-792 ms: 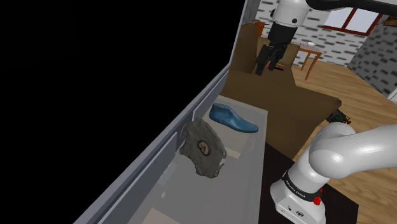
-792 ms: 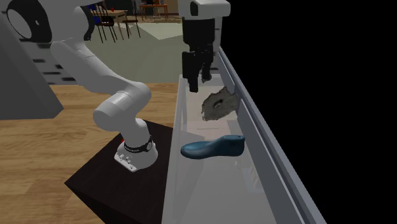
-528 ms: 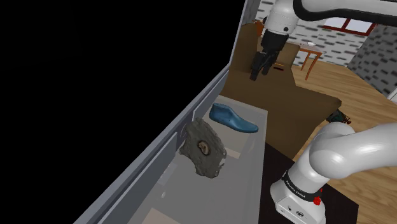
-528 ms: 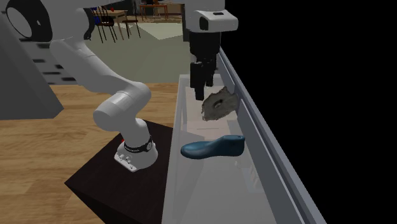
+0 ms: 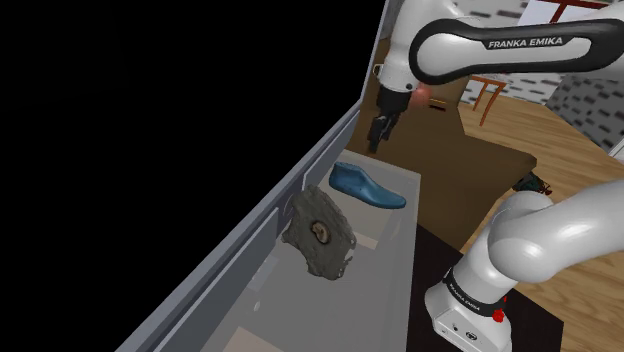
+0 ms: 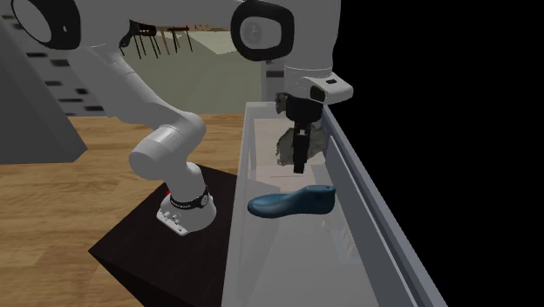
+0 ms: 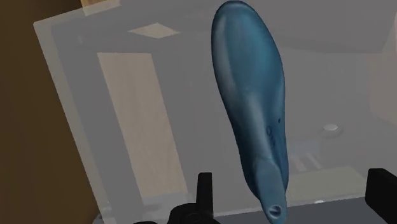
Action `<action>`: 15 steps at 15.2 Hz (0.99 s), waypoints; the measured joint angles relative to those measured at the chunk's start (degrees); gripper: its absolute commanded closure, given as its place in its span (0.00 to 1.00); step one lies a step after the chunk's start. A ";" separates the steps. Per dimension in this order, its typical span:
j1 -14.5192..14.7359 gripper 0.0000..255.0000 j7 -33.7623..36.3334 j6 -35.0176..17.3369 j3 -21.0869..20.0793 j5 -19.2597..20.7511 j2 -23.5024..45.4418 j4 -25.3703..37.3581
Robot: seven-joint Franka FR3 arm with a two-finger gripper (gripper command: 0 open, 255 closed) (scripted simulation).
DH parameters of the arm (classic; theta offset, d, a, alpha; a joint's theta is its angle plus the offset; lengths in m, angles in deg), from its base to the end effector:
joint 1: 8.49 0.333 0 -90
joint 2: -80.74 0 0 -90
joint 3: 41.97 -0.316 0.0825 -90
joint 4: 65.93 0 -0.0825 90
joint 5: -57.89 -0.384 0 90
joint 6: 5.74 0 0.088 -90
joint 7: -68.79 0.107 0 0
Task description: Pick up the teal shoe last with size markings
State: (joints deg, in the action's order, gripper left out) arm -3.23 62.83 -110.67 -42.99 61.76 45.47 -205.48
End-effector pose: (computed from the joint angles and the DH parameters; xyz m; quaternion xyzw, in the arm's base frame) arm 0.3649 0.0354 0.5181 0.9928 0.1134 0.0056 0.0378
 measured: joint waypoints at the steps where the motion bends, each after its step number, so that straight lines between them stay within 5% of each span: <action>1: 0.23 0.00 -1.15 -1.78 0.24 0.35 1.06 -0.95; 6: 1.65 0.00 -5.51 -11.44 0.45 1.77 8.96 -3.79; 14: 1.84 0.00 -5.56 -19.14 0.32 2.40 13.04 -7.59; 15: 1.84 1.00 -5.52 -19.47 0.32 2.42 13.18 -7.79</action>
State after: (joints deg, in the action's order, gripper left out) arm -1.39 57.31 -130.15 -42.67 64.17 58.65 -213.27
